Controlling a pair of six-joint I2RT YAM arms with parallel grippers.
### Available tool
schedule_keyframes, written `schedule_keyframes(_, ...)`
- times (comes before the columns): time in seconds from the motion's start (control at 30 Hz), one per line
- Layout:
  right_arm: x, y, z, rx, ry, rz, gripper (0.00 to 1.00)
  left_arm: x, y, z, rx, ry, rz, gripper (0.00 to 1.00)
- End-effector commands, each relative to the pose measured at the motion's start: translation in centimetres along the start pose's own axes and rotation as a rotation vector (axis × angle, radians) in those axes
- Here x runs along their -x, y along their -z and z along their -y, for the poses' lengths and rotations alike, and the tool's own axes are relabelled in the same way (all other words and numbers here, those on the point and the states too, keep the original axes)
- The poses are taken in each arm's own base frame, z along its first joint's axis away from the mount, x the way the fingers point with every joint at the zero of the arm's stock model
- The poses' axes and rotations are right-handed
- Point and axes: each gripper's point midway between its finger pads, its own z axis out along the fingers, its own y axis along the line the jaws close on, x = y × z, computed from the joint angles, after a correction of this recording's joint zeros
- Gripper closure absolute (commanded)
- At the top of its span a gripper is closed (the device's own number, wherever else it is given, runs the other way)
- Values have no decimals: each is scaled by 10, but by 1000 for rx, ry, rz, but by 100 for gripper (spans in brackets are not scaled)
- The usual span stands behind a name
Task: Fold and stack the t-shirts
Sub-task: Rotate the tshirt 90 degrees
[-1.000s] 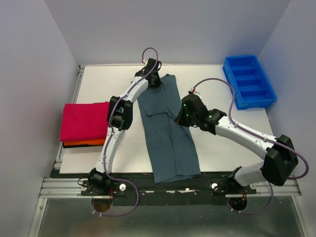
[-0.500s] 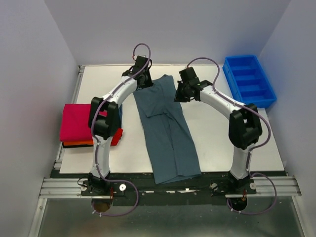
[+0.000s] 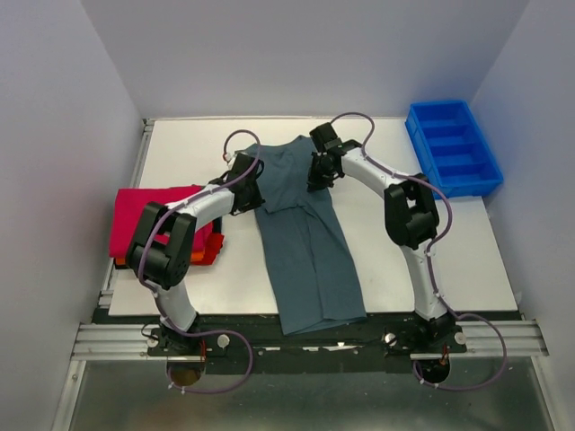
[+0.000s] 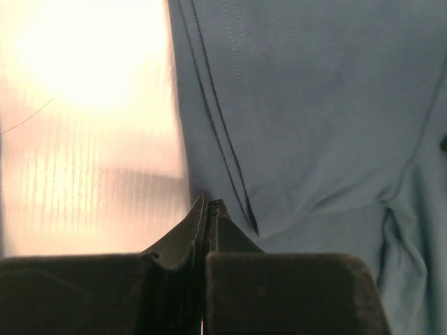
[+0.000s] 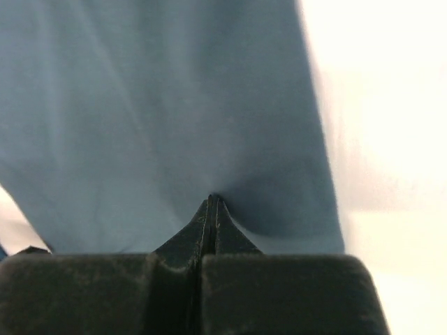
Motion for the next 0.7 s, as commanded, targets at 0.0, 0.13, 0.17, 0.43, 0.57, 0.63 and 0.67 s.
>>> schedule_keyframes(0.0,-17,-10,31,-53,-91,-72,99,5,-26,0,35,11,8,100)
schedule_keyframes(0.13,-17,-6,46,-65,-125,-53,99,-4,-53,-1,61,4,-38,100)
schedule_keyframes(0.17,-19,-5,51,-69,-129,-56,99,-6,-59,-1,66,4,-49,100)
schedule_keyframes(0.43,-3,-5,65,-23,-143,-45,99,5,-85,14,68,-1,-67,100)
schedule_keyframes(0.57,13,-4,56,27,-95,-44,98,13,-80,20,61,4,-61,100)
schedule_keyframes(0.63,22,20,51,52,-38,9,82,25,-54,23,35,1,-14,100)
schedule_keyframes(0.67,21,27,52,59,-24,30,80,27,-46,22,30,0,-3,99)
